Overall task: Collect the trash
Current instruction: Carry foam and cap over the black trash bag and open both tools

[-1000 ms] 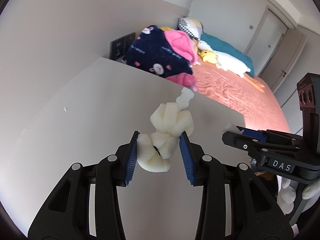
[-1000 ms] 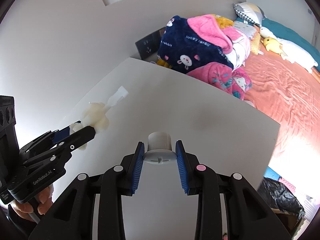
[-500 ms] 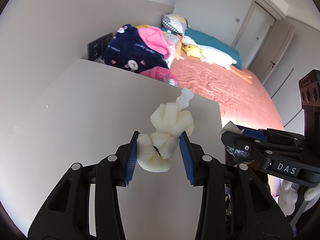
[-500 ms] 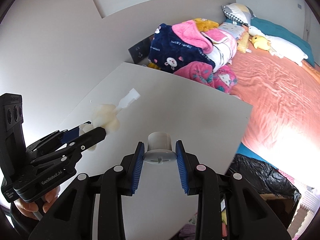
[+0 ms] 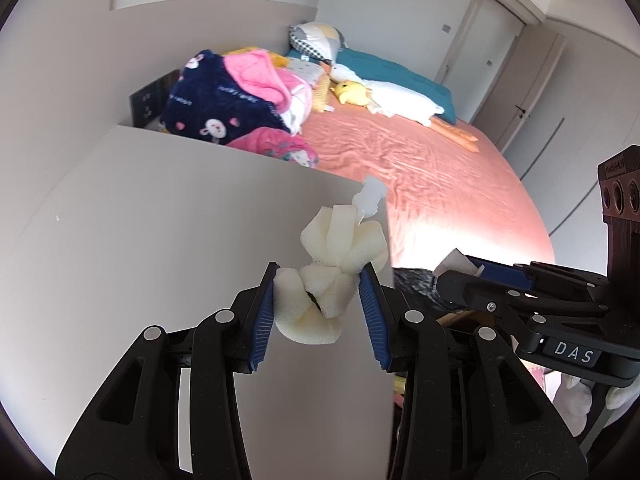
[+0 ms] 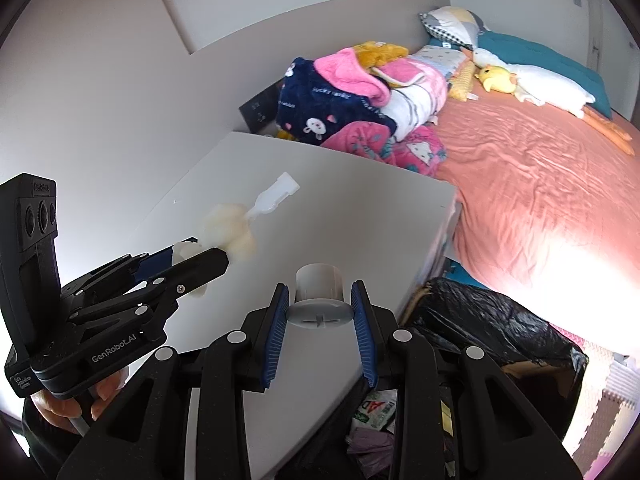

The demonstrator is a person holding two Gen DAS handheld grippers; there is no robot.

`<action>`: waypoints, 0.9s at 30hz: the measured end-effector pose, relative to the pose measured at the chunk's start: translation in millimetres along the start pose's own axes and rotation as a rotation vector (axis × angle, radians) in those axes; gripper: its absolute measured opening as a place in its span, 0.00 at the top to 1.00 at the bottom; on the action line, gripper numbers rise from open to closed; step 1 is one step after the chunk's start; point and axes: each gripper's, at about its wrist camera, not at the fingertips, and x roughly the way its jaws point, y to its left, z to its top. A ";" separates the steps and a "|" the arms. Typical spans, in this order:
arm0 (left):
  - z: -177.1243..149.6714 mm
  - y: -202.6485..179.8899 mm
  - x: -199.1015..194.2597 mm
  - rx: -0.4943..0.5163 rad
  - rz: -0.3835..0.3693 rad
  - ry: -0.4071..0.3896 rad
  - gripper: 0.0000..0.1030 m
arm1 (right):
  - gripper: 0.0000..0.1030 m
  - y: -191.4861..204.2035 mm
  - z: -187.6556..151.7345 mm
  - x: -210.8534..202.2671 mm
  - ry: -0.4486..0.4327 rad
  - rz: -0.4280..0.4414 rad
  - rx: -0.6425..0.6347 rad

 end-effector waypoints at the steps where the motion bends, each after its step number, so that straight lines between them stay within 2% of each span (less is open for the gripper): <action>1: 0.9 -5.3 1.4 0.009 -0.007 0.001 0.61 | 0.67 -4.9 -1.4 -4.0 -0.006 -0.005 0.008; 27: 2.8 -117.6 23.5 0.188 -0.140 0.045 0.61 | 0.67 -101.7 -34.3 -84.3 -0.120 -0.094 0.184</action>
